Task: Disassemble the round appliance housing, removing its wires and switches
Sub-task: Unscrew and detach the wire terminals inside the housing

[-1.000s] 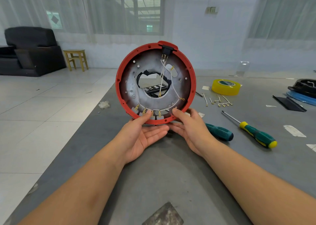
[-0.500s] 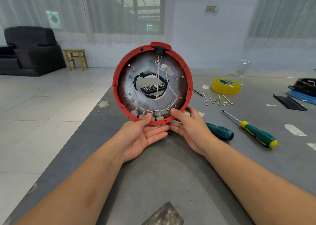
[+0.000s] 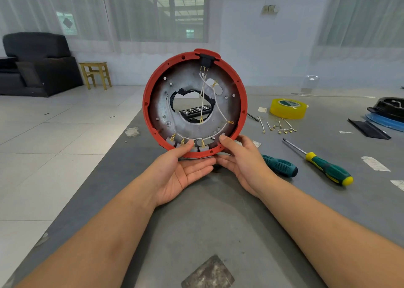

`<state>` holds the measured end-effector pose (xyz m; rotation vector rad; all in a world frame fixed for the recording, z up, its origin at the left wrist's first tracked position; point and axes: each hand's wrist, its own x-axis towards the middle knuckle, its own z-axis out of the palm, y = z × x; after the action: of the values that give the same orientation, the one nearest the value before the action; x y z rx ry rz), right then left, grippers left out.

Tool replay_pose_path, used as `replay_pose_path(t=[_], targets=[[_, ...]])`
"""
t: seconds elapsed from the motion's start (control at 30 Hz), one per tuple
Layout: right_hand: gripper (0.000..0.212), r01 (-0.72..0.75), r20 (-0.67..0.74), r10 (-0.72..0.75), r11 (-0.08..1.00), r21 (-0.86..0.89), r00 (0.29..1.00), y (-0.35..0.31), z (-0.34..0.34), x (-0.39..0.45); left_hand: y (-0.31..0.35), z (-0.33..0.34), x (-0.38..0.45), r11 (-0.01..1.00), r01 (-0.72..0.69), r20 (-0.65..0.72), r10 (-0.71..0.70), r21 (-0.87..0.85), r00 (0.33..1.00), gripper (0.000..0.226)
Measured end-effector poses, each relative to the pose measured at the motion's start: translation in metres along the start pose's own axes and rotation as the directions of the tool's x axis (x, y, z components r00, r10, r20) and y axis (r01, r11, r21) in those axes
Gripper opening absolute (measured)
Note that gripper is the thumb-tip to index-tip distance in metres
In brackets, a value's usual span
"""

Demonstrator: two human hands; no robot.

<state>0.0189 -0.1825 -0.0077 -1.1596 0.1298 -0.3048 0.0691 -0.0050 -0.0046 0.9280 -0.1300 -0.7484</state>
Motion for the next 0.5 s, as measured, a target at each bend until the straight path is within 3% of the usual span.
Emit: replay_pose_path(t=[0.2,0.3,0.4,0.43,0.5], targets=[[0.037,0.019,0.064,-0.014,0.996,-0.083,0.998,0.001,0.0,-0.002,0.001,-0.002,0.0,0.999,-0.013,-0.009,0.013,-0.029,1.0,0.043],[0.03,0.146,0.066,-0.132,0.948,-0.284,0.989,0.006,0.003,-0.009,0.001,-0.003,0.0,0.999,-0.019,-0.017,0.018,-0.031,1.0,0.036],[0.03,0.339,0.14,-0.33,0.69,-0.639,0.934,0.008,-0.003,-0.022,0.001,-0.003,0.0,0.998,-0.059,-0.043,0.058,-0.028,0.997,0.039],[0.035,0.375,0.175,-0.377,0.56,-0.739,0.909,0.005,-0.009,-0.027,0.001,-0.002,0.0,0.997,-0.077,-0.054,0.076,-0.031,0.996,0.043],[0.045,0.389,0.268,-0.463,0.187,-0.902,0.845,-0.004,-0.029,-0.034,0.001,-0.002,-0.001,0.993,-0.114,-0.07,0.112,-0.026,0.991,0.05]])
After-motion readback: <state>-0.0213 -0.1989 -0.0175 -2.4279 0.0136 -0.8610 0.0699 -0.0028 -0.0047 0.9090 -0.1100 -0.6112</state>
